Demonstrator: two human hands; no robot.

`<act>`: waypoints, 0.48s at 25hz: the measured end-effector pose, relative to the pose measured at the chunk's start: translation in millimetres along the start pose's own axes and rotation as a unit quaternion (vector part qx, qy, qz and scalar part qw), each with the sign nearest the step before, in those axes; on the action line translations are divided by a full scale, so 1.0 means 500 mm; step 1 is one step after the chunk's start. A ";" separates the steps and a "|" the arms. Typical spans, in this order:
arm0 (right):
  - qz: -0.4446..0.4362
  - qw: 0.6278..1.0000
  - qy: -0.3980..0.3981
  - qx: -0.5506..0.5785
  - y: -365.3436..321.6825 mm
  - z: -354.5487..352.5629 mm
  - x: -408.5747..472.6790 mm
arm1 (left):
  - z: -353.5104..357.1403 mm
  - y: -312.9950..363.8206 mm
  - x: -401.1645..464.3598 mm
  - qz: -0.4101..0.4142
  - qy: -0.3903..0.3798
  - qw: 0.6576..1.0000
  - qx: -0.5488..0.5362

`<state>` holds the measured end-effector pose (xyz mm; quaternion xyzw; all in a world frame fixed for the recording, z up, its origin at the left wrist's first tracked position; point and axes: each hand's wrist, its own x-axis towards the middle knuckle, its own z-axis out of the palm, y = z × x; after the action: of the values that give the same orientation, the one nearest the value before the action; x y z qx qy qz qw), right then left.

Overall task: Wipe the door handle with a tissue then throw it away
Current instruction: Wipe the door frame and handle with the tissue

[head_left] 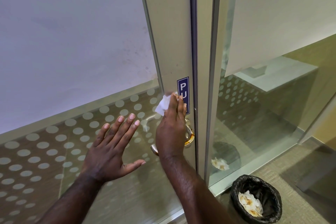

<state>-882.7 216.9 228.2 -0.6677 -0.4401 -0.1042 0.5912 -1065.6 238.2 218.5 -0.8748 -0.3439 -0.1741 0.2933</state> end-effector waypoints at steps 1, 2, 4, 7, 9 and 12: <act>0.014 1.000 -0.007 -0.001 0.004 0.000 -0.006 | -0.001 0.000 0.000 -0.001 -0.003 1.000 -0.001; 0.020 1.000 -0.009 -0.006 0.006 0.002 -0.010 | -0.003 0.000 0.000 -0.002 -0.005 1.000 -0.002; 0.028 0.999 -0.002 -0.016 0.002 0.006 -0.010 | -0.006 0.002 0.000 -0.005 -0.010 1.000 -0.007; 0.023 0.999 0.023 0.000 -0.013 0.009 -0.002 | -0.009 0.004 0.002 -0.006 -0.013 1.000 -0.011; 0.000 0.999 0.036 0.020 -0.021 0.009 0.005 | -0.010 0.004 0.003 -0.005 -0.011 1.000 -0.013; -0.013 0.998 0.053 0.036 -0.032 0.009 0.022 | -0.009 0.004 0.002 -0.004 -0.007 1.000 -0.011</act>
<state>-889.2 224.6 245.5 -0.6339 -0.4200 -0.1309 0.6361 -1063.6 234.7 221.7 -0.8779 -0.3471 -0.1733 0.2806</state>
